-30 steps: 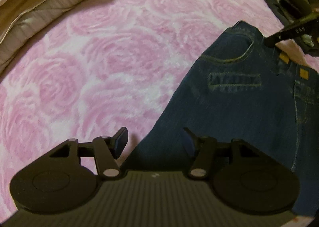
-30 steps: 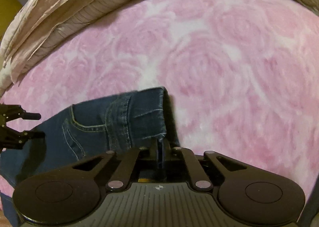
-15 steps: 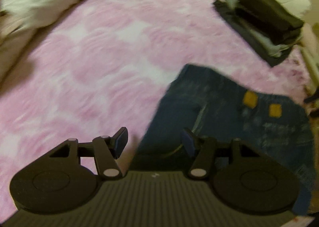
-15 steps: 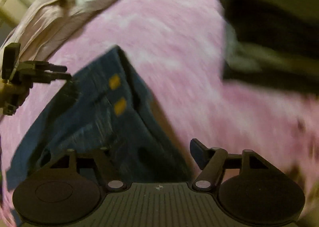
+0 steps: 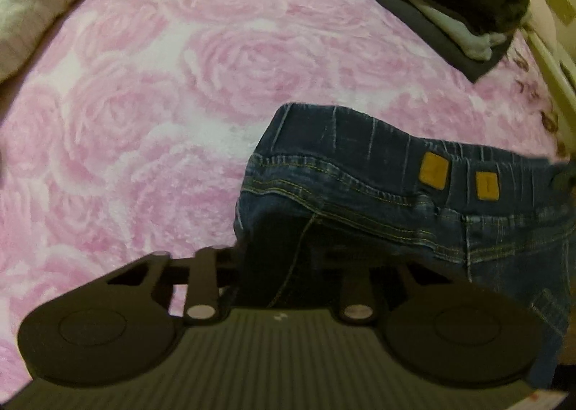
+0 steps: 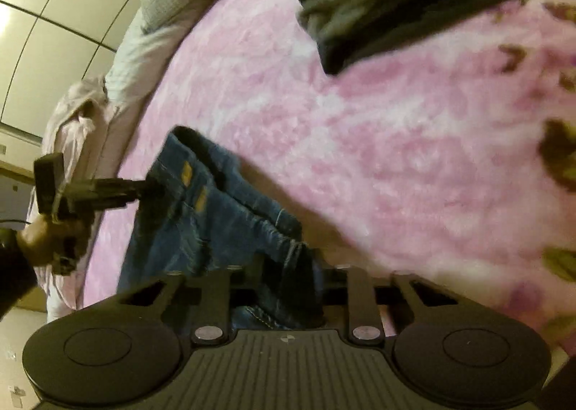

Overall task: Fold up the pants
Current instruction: 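Lower the jeans onto the bed and open both grippers, then smooth the jeans flat with both grippers and pull back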

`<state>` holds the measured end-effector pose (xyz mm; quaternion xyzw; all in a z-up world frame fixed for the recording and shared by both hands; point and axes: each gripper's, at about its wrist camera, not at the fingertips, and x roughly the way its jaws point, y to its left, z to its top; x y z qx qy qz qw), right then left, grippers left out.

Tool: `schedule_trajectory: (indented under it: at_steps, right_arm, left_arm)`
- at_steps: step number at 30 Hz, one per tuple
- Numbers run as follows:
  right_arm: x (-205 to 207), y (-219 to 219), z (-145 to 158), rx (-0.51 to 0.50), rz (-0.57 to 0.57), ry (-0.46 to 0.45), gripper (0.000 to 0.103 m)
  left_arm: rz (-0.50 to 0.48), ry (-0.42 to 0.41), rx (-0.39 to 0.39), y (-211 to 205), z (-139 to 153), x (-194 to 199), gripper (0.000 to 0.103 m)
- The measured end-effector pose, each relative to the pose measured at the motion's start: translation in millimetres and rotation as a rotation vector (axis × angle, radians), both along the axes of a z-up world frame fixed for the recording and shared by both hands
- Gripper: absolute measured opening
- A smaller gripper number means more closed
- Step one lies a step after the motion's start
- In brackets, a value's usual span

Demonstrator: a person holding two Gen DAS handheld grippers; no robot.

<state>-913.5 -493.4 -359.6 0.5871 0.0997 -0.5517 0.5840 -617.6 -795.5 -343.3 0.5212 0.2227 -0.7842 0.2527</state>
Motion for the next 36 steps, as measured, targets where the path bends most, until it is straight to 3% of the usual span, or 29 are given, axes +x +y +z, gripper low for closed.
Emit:
schedule_trajectory:
  at_steps: [2, 4, 8, 9, 10, 11, 13, 15, 20, 25, 31, 36]
  right_arm:
    - [11, -5, 31, -0.036, 0.067, 0.122, 0.013]
    - [16, -8, 49, -0.074, 0.073, 0.203, 0.013]
    - [5, -24, 14, 0.0, 0.045, 0.238, 0.019]
    - [4, -27, 2, 0.045, 0.049, 0.251, 0.023]
    - [3, -26, -5, 0.064, 0.046, 0.276, 0.036]
    - [3, -23, -3, 0.048, 0.034, 0.303, 0.047]
    - [3, -14, 9, 0.021, 0.006, 0.36, 0.055]
    - [3, -7, 18, 0.027, -0.017, 0.353, 0.059]
    - [33, 6, 43, 0.014, 0.033, 0.388, 0.06]
    - [97, -2, 56, -0.044, 0.232, 0.376, 0.06]
    - [193, -9, 49, -0.094, 0.536, 0.3, 0.06]
    - [255, 1, 46, -0.086, 0.66, 0.339, 0.06]
  left_arm:
    - [-0.006, -0.01, -0.041, 3, 7, -6, 0.013]
    - [0.01, -0.003, -0.067, -3, 10, -10, 0.013]
    - [0.03, -0.014, -0.074, -17, 0, -22, 0.012]
    - [0.024, -0.019, -0.082, -15, -1, -24, 0.013]
    - [0.027, -0.013, -0.092, -13, 0, -21, 0.013]
    - [0.046, -0.002, -0.1, -10, 4, -16, 0.016]
    - [0.098, 0.014, -0.105, -7, 12, 0, 0.017]
    - [0.145, 0.021, -0.101, -1, 21, 25, 0.026]
    - [0.28, 0.005, -0.13, 34, 54, 99, 0.034]
    - [0.451, -0.026, -0.143, 102, 79, 181, 0.043]
    - [0.641, -0.091, -0.116, 217, 91, 268, 0.054]
    - [0.791, -0.18, -0.094, 326, 100, 345, 0.062]
